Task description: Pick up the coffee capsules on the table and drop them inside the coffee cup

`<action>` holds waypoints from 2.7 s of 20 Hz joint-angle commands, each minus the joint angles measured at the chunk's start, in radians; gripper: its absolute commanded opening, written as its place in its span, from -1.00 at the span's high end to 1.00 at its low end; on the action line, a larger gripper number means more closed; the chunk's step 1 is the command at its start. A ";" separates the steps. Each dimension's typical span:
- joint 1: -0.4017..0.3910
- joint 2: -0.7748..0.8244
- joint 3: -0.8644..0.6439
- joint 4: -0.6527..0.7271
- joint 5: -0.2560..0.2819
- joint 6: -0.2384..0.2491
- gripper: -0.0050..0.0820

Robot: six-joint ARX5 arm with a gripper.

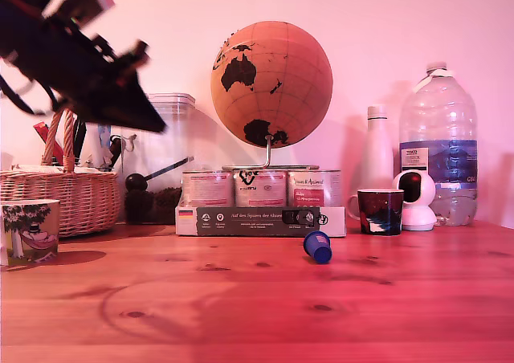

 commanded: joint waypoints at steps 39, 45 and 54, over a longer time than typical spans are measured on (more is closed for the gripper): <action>-0.295 0.000 -0.288 0.444 -0.148 -0.072 -0.83; -0.360 0.035 -0.253 0.487 -0.273 -0.106 -0.83; -0.448 0.232 -0.076 0.486 -0.423 -0.195 -0.83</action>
